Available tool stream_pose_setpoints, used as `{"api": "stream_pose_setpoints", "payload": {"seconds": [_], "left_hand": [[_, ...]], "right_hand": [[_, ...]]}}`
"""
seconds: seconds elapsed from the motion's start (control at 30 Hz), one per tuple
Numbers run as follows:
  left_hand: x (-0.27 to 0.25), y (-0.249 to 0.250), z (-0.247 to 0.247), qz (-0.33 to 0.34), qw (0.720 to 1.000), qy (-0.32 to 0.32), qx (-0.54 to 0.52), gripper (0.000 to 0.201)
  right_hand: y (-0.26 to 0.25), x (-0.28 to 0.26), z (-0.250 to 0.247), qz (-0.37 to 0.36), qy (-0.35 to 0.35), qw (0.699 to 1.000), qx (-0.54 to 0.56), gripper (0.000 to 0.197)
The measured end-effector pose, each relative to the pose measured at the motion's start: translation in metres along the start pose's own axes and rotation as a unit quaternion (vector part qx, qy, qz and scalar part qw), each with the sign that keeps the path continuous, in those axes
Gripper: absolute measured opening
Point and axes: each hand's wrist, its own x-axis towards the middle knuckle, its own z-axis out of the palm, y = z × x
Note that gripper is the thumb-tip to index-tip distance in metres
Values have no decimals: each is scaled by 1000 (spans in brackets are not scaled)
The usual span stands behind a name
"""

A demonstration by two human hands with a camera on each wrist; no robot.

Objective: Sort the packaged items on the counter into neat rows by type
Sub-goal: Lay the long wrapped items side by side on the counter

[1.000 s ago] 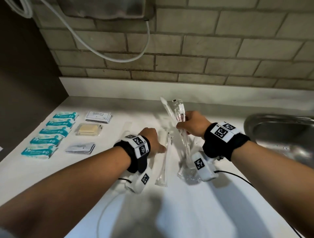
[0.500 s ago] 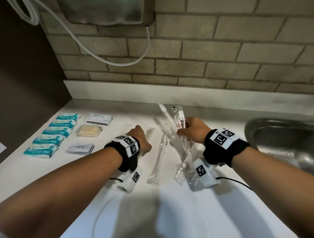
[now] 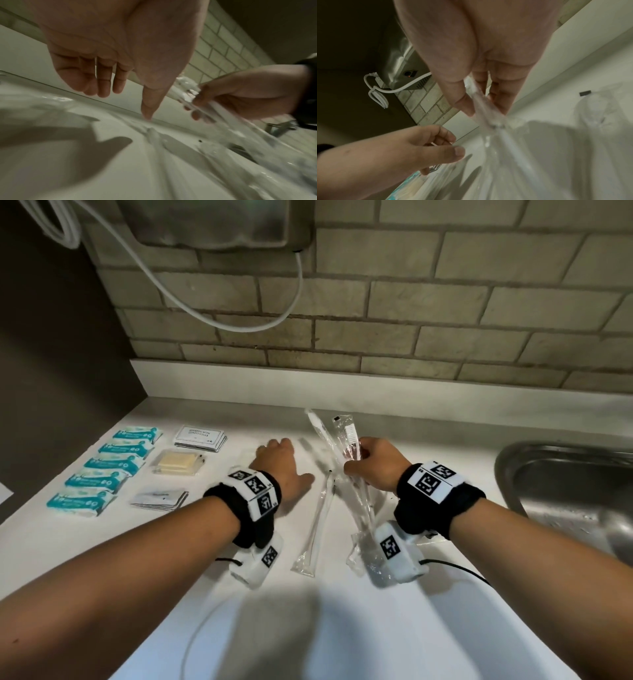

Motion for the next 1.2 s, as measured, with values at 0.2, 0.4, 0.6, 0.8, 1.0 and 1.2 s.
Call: {"api": "stream_pose_setpoints", "payload": {"seconds": [0.2, 0.4, 0.6, 0.8, 1.0, 1.2], "left_hand": [[-35, 35, 24, 32, 988, -149, 32, 61], [-37, 45, 17, 23, 988, -139, 68, 34], [-32, 60, 8, 23, 992, -106, -61, 37], [-46, 92, 31, 128, 976, -168, -57, 40], [-48, 109, 46, 202, 961, -166, 92, 45], [-39, 101, 32, 199, 973, -109, 50, 28]], "right_hand": [[5, -6, -8, 17, 25, 998, 51, 18], [11, -24, -25, 25, 36, 998, 36, 14], [27, -41, -47, 71, 99, 990, 77, 8], [32, -58, -62, 67, 132, 979, 143, 13], [40, -67, -77, 80, 170, 971, 147, 12], [46, -59, -72, 99, 178, 968, 144, 19]]}}
